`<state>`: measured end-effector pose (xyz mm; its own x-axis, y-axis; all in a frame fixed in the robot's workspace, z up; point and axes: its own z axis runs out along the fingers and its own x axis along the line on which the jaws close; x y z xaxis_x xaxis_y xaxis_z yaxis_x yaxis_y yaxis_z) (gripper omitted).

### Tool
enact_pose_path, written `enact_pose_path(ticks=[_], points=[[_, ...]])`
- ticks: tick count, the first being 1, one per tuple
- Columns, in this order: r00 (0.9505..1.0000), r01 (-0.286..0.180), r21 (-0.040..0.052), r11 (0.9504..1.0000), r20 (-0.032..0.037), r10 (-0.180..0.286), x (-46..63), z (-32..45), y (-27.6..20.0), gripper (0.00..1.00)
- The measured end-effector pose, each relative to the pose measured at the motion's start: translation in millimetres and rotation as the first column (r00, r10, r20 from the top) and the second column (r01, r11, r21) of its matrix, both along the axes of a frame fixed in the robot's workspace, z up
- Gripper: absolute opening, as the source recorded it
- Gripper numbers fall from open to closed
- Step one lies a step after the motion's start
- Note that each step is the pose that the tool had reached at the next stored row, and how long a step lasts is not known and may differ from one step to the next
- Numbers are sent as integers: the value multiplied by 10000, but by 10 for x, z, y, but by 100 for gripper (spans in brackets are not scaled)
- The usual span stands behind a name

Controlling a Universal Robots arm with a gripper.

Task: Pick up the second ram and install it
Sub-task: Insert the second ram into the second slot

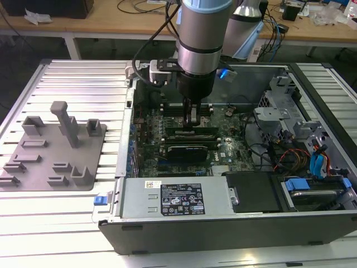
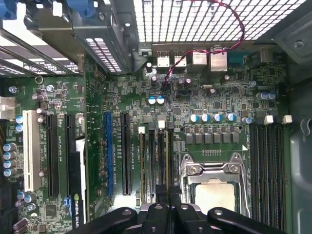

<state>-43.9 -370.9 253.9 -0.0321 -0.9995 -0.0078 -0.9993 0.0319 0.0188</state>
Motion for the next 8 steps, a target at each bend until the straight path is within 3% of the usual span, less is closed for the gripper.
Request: enact_pose_path(ticks=[8], points=[[10000,0,4,10000,43,0,0,-106,-4,9]])
